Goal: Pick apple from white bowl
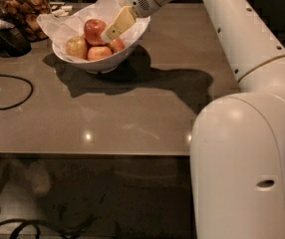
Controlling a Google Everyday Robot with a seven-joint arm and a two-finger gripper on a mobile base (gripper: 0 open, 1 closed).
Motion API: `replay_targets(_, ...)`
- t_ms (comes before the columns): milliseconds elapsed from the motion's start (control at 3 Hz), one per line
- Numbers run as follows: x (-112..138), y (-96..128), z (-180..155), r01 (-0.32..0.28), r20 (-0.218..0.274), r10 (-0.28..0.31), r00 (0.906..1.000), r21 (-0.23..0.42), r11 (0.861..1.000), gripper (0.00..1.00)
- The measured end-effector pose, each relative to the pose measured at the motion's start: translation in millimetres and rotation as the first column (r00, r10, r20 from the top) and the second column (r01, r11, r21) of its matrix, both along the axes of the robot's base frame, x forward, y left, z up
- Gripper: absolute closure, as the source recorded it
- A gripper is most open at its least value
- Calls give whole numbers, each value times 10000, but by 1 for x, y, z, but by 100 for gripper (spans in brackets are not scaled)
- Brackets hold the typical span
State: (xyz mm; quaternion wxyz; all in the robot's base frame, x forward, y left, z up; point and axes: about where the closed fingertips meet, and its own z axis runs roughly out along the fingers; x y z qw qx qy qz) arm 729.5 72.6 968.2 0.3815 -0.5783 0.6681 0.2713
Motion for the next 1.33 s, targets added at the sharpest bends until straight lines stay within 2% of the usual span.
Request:
replay_targets(667, 8, 14, -4, -196, -207, 196, 9996, -19, 9998, 6)
replay_targets(1000, 11, 21, -9, -355, -360, 355, 9987, -15, 9994, 12)
replay_targets(1333, 15, 25, -15, -453, -541, 451, 9975, -24, 9990, 13)
